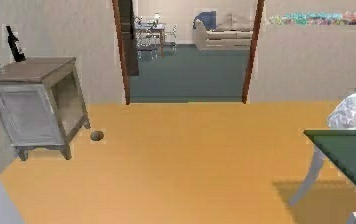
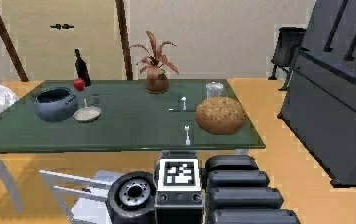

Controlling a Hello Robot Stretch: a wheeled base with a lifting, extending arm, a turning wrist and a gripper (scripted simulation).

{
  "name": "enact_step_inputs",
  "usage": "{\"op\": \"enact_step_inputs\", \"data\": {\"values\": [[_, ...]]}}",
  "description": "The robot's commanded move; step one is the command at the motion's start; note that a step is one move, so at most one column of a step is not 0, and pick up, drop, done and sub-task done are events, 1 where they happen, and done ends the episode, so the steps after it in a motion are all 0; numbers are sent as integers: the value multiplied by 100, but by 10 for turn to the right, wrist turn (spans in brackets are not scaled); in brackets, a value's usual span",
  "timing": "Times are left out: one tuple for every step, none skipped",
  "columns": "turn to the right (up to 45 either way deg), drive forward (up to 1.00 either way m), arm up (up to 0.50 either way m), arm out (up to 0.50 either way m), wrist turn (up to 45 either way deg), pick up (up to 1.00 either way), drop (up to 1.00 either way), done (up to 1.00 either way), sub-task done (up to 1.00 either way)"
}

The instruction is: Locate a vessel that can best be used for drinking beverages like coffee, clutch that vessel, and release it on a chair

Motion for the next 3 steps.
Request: {"op": "enact_step_inputs", "data": {"values": [[0,15,0,0,0,0,0,0,0],[450,0,0,0,0,0,0,0,0],[330,0,0,0,0,0,0,0,0]]}}
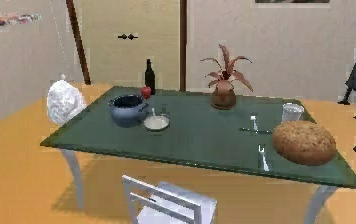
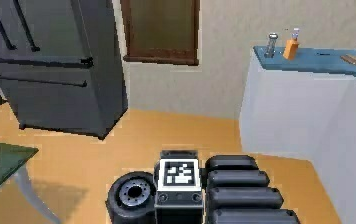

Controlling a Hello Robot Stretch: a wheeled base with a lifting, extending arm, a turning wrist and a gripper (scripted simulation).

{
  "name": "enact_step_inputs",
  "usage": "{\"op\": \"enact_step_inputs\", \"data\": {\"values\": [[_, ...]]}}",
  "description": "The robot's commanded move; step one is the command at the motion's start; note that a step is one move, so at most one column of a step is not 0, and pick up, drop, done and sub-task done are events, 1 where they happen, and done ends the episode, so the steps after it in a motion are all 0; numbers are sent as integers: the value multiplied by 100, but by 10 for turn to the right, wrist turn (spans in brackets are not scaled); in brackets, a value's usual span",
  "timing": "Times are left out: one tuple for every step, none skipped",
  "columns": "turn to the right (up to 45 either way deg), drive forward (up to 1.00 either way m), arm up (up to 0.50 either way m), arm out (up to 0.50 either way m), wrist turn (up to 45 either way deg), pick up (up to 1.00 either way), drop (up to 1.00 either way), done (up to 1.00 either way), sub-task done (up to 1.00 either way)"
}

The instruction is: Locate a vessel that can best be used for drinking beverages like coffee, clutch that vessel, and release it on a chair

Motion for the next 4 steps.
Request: {"op": "enact_step_inputs", "data": {"values": [[-450,0,0,0,0,0,0,0,0],[-240,0,0,0,0,0,0,0,0],[0,0,0,48,0,0,0,0,0],[0,0,0,0,390,0,0,0,0]]}}
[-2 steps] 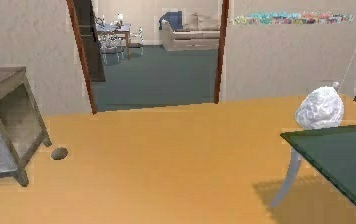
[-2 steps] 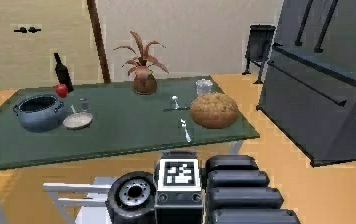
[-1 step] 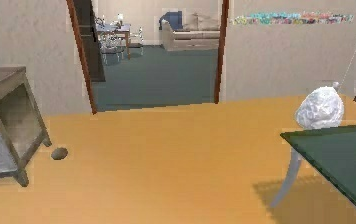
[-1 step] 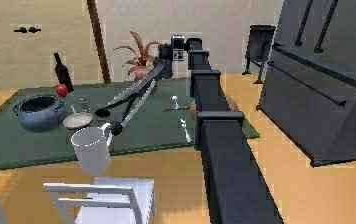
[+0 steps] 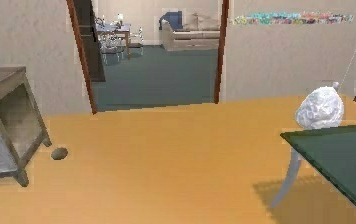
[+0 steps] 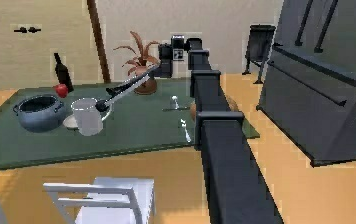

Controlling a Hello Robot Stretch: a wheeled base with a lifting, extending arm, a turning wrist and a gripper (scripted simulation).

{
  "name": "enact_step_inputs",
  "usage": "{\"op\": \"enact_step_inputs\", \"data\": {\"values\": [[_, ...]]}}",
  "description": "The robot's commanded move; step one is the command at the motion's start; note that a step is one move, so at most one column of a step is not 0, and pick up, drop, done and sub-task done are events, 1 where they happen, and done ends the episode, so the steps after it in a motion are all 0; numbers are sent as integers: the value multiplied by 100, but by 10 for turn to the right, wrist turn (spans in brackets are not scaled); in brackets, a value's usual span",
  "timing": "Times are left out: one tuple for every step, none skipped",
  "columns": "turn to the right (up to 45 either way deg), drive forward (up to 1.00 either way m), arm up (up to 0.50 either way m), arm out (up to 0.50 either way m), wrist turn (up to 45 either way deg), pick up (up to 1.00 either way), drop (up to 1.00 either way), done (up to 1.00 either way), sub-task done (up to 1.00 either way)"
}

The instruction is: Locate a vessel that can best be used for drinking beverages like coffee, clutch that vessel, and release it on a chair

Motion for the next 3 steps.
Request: {"op": "enact_step_inputs", "data": {"values": [[0,0,-40,0,0,0,0,0,0],[0,0,-50,0,0,0,0,0,0],[0,0,0,0,0,0,100,0,0]]}}
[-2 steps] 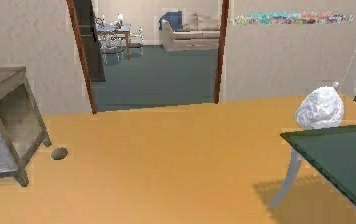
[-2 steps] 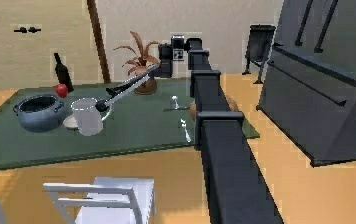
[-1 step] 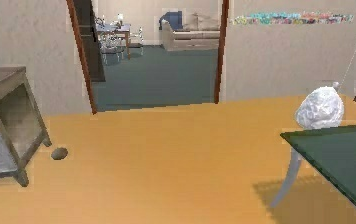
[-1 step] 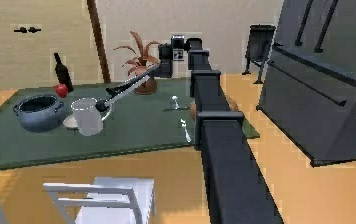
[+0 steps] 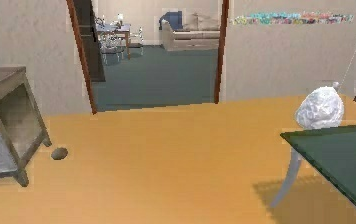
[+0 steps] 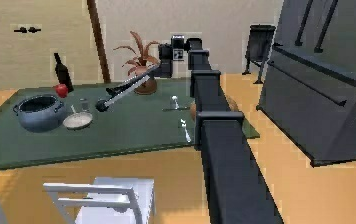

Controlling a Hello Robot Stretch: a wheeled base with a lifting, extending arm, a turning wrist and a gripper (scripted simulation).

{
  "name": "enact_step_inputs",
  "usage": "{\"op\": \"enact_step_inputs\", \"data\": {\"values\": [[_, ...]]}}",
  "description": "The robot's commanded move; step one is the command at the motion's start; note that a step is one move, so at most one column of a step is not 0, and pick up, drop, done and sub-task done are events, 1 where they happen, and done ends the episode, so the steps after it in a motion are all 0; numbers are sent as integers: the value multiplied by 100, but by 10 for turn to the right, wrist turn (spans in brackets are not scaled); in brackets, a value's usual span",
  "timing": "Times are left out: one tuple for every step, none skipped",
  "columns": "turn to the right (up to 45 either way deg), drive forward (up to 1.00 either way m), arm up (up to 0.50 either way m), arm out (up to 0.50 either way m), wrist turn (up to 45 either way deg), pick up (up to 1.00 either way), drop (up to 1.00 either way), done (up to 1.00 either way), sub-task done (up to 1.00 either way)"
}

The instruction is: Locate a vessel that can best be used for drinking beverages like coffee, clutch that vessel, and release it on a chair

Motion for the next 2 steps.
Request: {"op": "enact_step_inputs", "data": {"values": [[0,0,0,-10,0,0,0,0,0],[0,0,0,0,0,0,0,100,0]]}}
